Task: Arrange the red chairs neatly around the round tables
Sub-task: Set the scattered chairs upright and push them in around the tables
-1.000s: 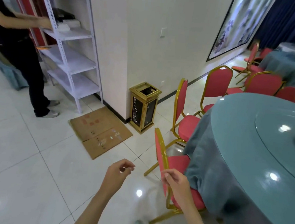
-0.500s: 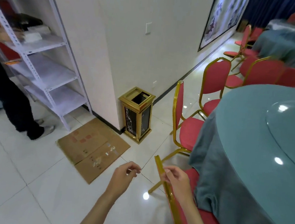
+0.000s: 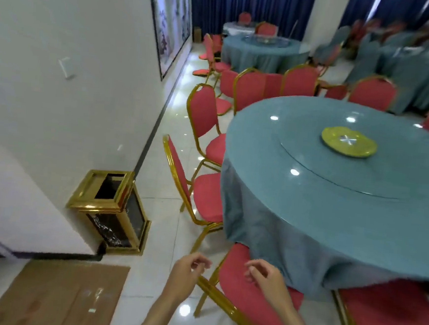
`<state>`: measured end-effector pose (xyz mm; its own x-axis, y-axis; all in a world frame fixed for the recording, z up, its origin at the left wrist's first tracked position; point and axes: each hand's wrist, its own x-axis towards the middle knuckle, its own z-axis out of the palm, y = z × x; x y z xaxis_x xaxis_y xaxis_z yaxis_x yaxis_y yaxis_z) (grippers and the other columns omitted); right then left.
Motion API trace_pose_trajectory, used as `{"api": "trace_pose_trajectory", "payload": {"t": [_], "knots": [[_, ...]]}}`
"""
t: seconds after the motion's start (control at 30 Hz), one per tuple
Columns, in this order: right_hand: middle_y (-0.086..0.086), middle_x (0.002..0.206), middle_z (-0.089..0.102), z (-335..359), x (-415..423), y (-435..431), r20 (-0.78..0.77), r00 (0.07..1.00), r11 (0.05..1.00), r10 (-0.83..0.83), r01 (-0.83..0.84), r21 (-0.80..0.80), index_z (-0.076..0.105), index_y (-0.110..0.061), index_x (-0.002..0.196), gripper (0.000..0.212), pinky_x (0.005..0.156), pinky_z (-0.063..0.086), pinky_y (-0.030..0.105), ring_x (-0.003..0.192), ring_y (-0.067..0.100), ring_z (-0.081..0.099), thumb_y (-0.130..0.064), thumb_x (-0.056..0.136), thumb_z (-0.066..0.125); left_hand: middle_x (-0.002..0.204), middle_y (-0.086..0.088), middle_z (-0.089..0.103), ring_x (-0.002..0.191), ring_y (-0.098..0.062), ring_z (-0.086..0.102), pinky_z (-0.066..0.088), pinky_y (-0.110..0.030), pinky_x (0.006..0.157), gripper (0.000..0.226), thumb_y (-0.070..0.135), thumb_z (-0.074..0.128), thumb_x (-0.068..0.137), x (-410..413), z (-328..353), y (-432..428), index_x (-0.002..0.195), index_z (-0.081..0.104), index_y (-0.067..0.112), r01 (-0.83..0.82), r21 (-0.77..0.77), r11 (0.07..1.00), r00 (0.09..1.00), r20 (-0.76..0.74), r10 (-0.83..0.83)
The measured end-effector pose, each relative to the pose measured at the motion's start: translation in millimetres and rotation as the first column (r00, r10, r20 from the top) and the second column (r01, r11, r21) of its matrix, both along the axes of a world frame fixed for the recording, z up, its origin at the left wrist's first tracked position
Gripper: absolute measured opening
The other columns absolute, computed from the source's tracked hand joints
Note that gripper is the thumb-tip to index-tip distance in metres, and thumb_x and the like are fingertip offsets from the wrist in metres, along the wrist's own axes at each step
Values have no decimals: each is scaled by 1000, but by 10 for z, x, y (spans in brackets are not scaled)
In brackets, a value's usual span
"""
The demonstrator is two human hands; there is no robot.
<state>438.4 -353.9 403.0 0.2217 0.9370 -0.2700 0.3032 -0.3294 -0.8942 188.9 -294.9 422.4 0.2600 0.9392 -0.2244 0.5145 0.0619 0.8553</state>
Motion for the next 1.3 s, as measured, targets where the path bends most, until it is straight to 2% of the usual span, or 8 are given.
{"api": "trace_pose_trajectory", "payload": {"t": [0.13, 0.27, 0.33, 0.57, 0.77, 0.93, 1.07, 1.3], "knots": [[-7, 79, 77, -91, -147, -323, 150, 973, 981, -174, 184, -58, 74, -24, 92, 18, 76, 57, 28, 75, 6, 72, -11, 98, 64, 104, 12, 70, 103, -7, 64, 52, -14, 84, 47, -11, 48, 93, -90, -157, 225, 98, 73, 29, 329, -102, 939, 940, -56, -335], [-8, 82, 68, -319, -260, -899, 486, 840, 879, -243, 403, -257, 65, -28, 87, 17, 63, 45, 25, 76, 7, 62, -32, 100, 55, 128, 15, 53, 121, -8, 50, 44, -28, 107, 66, -10, 47, 85, -172, -411, 217, 122, 60, 43, 699, -202, 686, 662, -181, -727], [-5, 78, 61, -423, -355, -1187, 496, 827, 841, -266, 450, -299, 58, -26, 79, 32, 64, 42, 26, 72, 9, 57, -36, 107, 45, 134, 13, 43, 126, -11, 37, 33, -28, 113, 63, -1, 52, 90, -143, -464, 170, 129, 47, 48, 772, -191, 607, 570, -216, -793], [-8, 72, 58, -428, -592, -1397, 605, 738, 863, -299, 479, -158, 54, -31, 76, 38, 72, 43, 33, 71, 7, 56, -38, 110, 39, 129, 18, 43, 134, -16, 33, 38, -31, 107, 34, 46, 59, 100, -67, -713, 93, 131, 47, 45, 735, -72, 674, 627, -304, -717], [-15, 71, 48, -426, -718, -1386, 682, 672, 847, -288, 511, -146, 39, -40, 74, 36, 75, 36, 28, 71, 4, 47, -35, 110, 36, 124, 14, 44, 125, -15, 35, 48, -38, 94, 52, 77, 57, 84, 50, -791, 61, 118, 46, 40, 725, -100, 682, 593, -414, -691], [-22, 97, 54, -532, -811, -1506, 583, 736, 835, -346, 524, -167, 53, -45, 98, 27, 91, 40, 29, 99, 3, 50, -63, 102, 35, 114, 17, 46, 110, -11, 40, 50, -31, 84, 66, 92, 43, 73, 6, -869, 67, 112, 48, 39, 736, 34, 677, 617, -446, -649], [-20, 121, 44, -613, -860, -1480, 452, 794, 865, -407, 494, -88, 51, -42, 117, 65, 100, 27, 13, 120, -4, 34, -91, 81, 29, 111, 21, 45, 103, -9, 41, 51, -31, 82, 78, 102, 33, 59, 38, -939, 135, 106, 48, 41, 744, 61, 665, 619, -436, -653], [-16, 139, 36, -609, -638, -1345, 367, 834, 864, -412, 486, -132, 53, -46, 118, 88, 107, 24, 26, 136, 6, 21, -107, 61, 27, 114, 23, 43, 104, -9, 39, 51, -34, 84, 90, 105, 35, 52, 152, -915, 227, 113, 47, 41, 743, -17, 669, 594, -444, -671]]}}
